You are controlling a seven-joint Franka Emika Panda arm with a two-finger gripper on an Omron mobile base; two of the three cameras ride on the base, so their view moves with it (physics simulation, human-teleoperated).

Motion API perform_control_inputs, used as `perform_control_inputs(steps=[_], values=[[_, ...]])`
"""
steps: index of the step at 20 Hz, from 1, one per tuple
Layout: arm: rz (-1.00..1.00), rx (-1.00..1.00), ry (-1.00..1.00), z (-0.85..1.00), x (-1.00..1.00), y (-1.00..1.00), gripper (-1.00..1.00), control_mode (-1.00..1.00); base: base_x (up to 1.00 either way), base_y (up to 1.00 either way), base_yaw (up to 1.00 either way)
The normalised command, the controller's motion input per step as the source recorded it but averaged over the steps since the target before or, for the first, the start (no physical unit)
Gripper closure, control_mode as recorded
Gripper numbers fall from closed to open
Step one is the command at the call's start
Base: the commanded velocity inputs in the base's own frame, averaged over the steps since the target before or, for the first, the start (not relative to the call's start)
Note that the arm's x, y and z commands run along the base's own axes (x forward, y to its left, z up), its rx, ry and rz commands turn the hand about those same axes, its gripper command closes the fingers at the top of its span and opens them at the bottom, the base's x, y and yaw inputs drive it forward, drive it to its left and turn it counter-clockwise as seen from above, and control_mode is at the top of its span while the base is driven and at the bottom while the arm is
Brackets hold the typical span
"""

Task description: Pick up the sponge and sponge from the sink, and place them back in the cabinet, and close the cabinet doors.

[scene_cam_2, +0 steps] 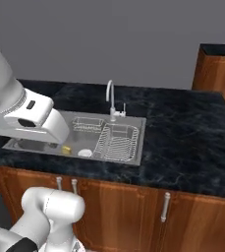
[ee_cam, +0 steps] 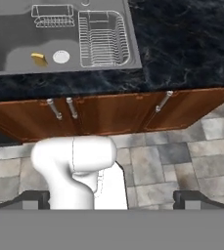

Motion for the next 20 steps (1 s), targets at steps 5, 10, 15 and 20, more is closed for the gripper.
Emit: perform_control_inputs(steps=[5, 10, 15, 20], values=[[0.00, 0.00, 0.00, 0.00, 0.00, 0.00, -1.00, 1.00, 0.25, 0.66, -0.30], [0.00, 0.00, 0.00, 0.00, 0.00, 0.00, -1.00, 1.00, 0.34, 0.67, -0.09], [0.00, 0.00, 0.00, 0.00, 0.00, 0.00, -1.00, 1.00, 0.58, 0.51, 0.00], [0.00, 0.00, 0.00, 0.00, 0.00, 0.00, -1.00, 1.00, 0.58, 0.17, 0.03]])
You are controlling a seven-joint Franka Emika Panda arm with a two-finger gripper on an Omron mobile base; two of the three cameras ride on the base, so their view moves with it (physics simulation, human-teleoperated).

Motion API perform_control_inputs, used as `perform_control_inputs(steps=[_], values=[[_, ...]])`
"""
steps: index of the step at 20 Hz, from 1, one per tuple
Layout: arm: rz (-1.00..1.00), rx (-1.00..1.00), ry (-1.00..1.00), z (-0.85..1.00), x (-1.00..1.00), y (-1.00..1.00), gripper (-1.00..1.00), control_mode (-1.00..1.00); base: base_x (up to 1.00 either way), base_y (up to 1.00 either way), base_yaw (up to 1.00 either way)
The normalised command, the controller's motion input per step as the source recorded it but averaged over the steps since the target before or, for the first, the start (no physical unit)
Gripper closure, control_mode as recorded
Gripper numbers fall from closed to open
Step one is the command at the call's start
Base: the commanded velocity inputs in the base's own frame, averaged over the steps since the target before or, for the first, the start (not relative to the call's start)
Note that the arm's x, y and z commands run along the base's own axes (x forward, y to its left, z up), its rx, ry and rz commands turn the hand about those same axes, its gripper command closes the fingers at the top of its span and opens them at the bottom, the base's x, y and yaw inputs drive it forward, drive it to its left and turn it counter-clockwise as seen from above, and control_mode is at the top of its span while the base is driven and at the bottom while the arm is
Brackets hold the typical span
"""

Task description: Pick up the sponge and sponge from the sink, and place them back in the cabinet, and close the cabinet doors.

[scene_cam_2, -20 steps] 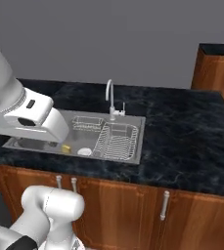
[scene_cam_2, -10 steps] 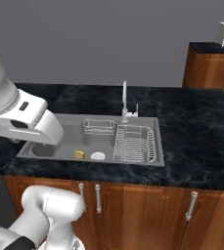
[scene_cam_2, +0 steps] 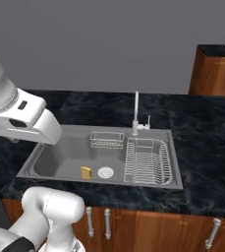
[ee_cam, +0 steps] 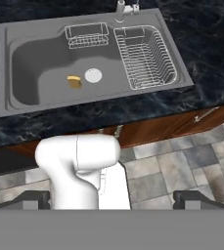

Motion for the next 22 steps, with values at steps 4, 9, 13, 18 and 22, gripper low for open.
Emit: perform_control_inputs(steps=[4, 9, 13, 18, 22], values=[[0.00, 0.00, 0.00, 0.00, 0.00, 0.00, -1.00, 1.00, 0.38, 0.00, 0.19], [0.00, 0.00, 0.00, 0.00, 0.00, 0.00, -1.00, 1.00, 0.21, 0.00, 0.26], [0.00, 0.00, 0.00, 0.00, 0.00, 0.00, -1.00, 1.00, 0.17, 0.00, 0.29], [0.00, 0.00, 0.00, 0.00, 0.00, 0.00, -1.00, 1.00, 0.14, 0.00, 0.04], [0.00, 0.00, 0.00, 0.00, 0.00, 0.00, -1.00, 1.00, 0.35, 0.00, 0.00]])
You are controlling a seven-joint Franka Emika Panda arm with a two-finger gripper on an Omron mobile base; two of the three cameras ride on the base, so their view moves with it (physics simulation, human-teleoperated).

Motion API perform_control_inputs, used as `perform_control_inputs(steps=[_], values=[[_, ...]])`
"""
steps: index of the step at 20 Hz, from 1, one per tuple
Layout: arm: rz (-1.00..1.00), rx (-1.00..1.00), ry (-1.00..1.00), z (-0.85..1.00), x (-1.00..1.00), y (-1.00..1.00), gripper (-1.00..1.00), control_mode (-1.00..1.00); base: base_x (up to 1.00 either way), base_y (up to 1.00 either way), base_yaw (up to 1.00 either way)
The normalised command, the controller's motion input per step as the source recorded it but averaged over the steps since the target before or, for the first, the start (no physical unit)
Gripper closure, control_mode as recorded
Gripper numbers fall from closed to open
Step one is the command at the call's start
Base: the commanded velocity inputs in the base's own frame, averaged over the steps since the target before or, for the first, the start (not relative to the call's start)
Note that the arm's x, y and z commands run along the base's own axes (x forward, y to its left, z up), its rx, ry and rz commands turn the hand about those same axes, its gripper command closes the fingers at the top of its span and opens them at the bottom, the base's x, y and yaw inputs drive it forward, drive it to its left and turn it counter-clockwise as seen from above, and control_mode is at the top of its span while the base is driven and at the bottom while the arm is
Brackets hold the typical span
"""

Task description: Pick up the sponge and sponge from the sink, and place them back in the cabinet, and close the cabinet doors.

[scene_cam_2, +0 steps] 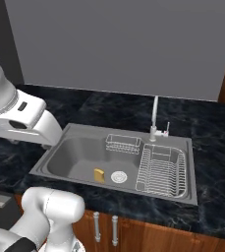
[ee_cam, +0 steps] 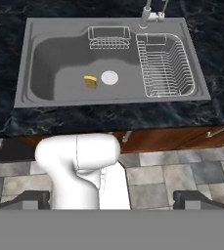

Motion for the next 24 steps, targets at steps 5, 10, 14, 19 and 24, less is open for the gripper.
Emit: perform_control_inputs(steps=[5, 10, 14, 19, 24], values=[[0.00, 0.00, 0.00, -0.01, 0.32, 0.10, -1.00, -1.00, 0.09, 0.01, 0.00], [0.00, 0.00, 0.00, 0.00, 0.53, 0.30, -1.00, -1.00, 0.00, 0.00, 0.00], [0.00, 0.00, 0.00, -0.03, 0.58, 0.28, -1.00, -1.00, 0.00, 0.00, 0.00], [0.00, 0.04, 0.00, -0.21, 0.54, 0.14, -1.00, -1.00, 0.00, 0.00, 0.00], [-0.03, 0.08, 0.00, -0.34, 0.38, 0.02, -1.00, -1.00, 0.00, 0.00, 0.00]])
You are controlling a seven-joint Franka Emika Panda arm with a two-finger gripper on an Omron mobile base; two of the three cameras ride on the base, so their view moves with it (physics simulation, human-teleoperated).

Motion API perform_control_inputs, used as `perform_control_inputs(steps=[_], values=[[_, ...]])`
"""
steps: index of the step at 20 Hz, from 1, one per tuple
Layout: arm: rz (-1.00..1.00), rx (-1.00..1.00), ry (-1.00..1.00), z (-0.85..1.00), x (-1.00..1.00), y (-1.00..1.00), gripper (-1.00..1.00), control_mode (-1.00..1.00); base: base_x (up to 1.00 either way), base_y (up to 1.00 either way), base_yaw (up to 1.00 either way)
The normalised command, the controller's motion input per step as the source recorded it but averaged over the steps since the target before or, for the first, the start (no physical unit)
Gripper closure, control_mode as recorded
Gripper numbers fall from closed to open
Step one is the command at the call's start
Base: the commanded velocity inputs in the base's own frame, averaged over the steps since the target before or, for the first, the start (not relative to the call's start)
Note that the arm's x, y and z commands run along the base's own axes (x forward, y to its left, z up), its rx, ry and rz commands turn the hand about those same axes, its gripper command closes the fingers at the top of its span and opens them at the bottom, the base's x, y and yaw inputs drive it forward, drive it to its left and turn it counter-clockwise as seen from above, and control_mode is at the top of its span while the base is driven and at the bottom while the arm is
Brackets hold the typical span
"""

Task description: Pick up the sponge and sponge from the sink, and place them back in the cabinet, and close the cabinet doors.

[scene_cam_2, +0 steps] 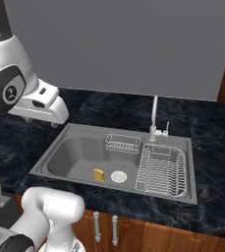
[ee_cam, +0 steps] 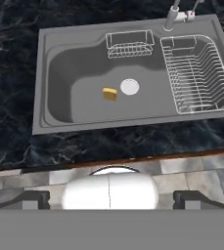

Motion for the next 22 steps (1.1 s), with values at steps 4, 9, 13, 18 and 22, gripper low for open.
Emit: perform_control_inputs(steps=[4, 9, 13, 18, 22], values=[[-0.04, 0.02, -0.01, -0.32, 0.38, 0.03, -1.00, -1.00, 0.00, 0.00, 0.00], [-0.04, 0.00, -0.01, -0.32, 0.35, 0.03, -1.00, -1.00, 0.00, 0.00, 0.00], [-0.03, 0.00, 0.00, -0.34, 0.24, 0.00, -1.00, -1.00, 0.00, 0.00, 0.00], [-0.03, 0.01, 0.00, -0.35, 0.22, 0.00, -1.00, -1.00, 0.00, 0.00, 0.00], [-0.03, 0.02, 0.00, -0.38, 0.22, 0.00, -1.00, -1.00, 0.00, 0.00, 0.00]])
